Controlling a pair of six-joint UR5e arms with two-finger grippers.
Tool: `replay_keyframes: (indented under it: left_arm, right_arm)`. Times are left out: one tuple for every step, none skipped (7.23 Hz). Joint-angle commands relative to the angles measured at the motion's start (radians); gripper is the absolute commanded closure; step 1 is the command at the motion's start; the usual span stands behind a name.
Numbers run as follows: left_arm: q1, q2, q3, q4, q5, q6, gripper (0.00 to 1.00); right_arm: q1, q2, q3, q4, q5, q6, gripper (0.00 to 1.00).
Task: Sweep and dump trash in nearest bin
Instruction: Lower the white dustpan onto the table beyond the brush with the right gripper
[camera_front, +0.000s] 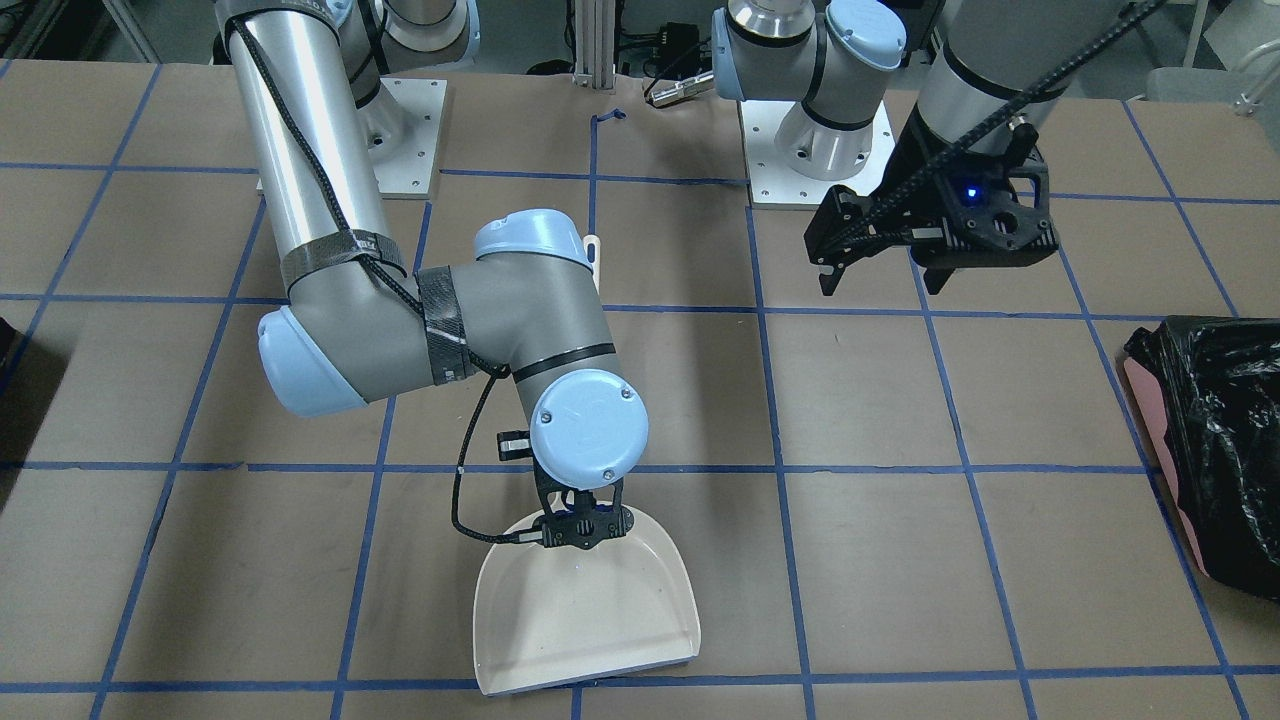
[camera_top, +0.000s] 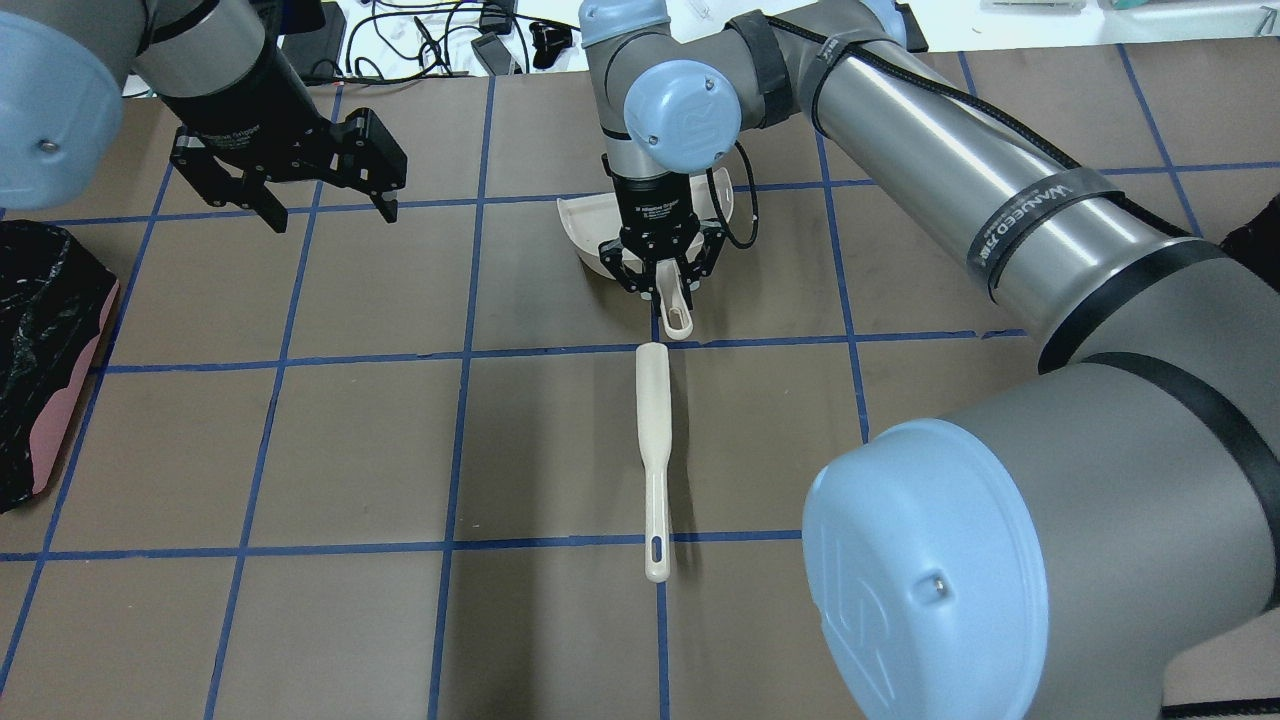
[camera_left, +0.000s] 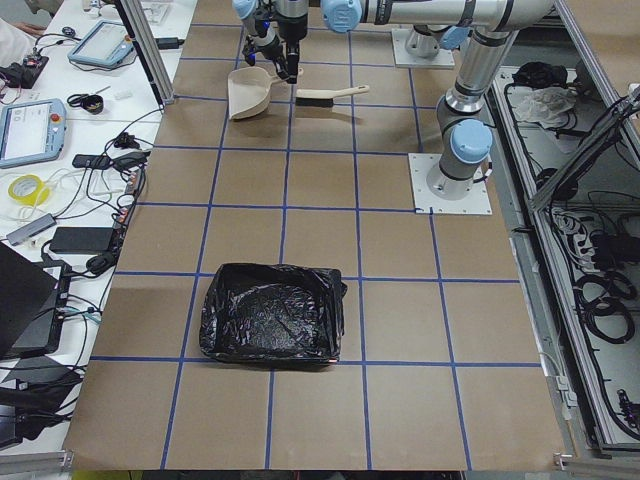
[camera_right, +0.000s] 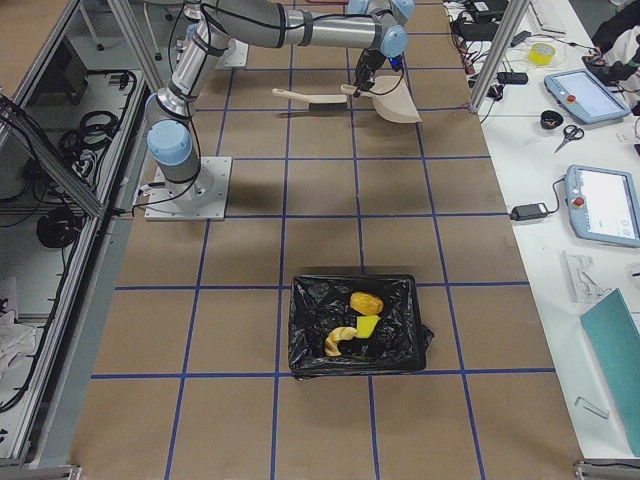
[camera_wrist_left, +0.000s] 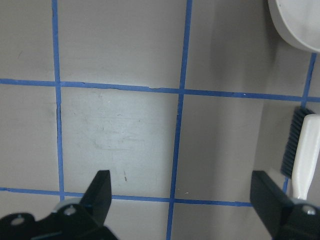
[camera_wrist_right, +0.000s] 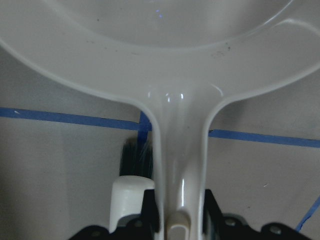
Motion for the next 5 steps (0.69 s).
replay_keyframes:
  left_arm:
    - [-0.01, -0.009, -0.001, 0.007, -0.007, -0.013, 0.0]
    - [-0.009, 0.005, -0.024, 0.012, 0.004, -0.011, 0.0]
    - [-0.01, 0.025, -0.048, 0.012, 0.004, -0.001, 0.0]
    - [-0.01, 0.029, -0.058, 0.01, 0.007, 0.001, 0.0]
    - [-0.01, 0.025, -0.058, 0.004, 0.01, 0.002, 0.0]
  right_arm:
    - [-0.002, 0.005, 0.004, 0.002, 0.002, 0.003, 1.0]
    - [-0.005, 0.003, 0.006, 0.002, 0.004, 0.004, 1.0]
    - [-0.005, 0.003, 0.006, 0.002, 0.006, 0.015, 1.0]
    - [-0.007, 0.003, 0.007, 0.002, 0.004, 0.026, 1.0]
    - [-0.007, 0.005, 0.012, 0.001, 0.004, 0.039, 1.0]
